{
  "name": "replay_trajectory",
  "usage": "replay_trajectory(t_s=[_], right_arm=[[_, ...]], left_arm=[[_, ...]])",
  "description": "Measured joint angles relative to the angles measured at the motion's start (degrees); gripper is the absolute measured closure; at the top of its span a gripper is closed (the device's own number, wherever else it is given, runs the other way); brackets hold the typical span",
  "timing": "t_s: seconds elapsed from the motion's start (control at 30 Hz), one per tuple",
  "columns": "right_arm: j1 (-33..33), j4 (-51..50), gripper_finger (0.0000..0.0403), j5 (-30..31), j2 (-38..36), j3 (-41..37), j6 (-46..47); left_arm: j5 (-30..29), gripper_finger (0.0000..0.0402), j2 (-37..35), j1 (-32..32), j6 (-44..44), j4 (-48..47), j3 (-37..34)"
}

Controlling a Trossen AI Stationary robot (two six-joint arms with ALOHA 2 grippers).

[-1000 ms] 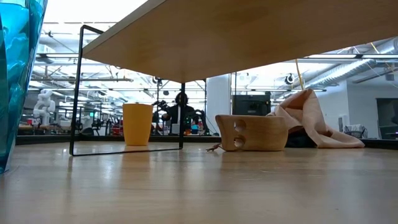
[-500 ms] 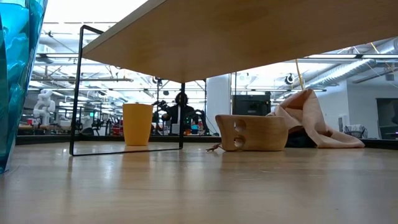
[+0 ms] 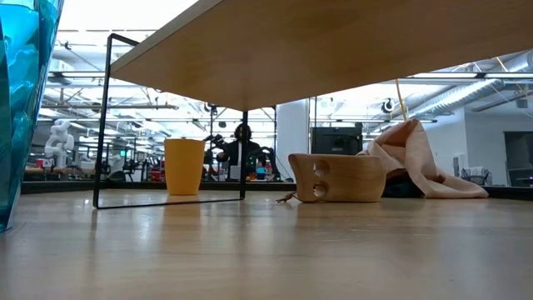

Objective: Stack small to large cups/mugs on shelf
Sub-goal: Put the white mug on the shelf

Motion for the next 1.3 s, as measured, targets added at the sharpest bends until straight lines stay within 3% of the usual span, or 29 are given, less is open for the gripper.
replay_trajectory(t_s=[0.07, 0.77, 1.13, 1.3], right_arm=[[0.0, -0.2, 0.0403, -0.1, 0.0, 0.0, 0.2], [0.0, -0.2, 0.0399, -1.1, 0.0, 0.0, -2.5], [-4.0, -2.3, 0.0399, -1.0, -1.8, -0.1, -6.7], [-5.8, -3.2, 0.0398, -1.1, -3.0, -0.1, -7.3]], left_arm=[[-0.3, 0.036, 0.0, 0.0, 0.5, -0.4, 0.0], [-4.0, 0.0358, 0.0, -1.4, 5.5, -0.9, 0.0], [-17.9, 0.0361, -1.7, -2.7, 7.5, -2.4, 0.1], [-20.0, 0.0362, -1.8, -3.6, 7.3, -2.4, 0.1]])
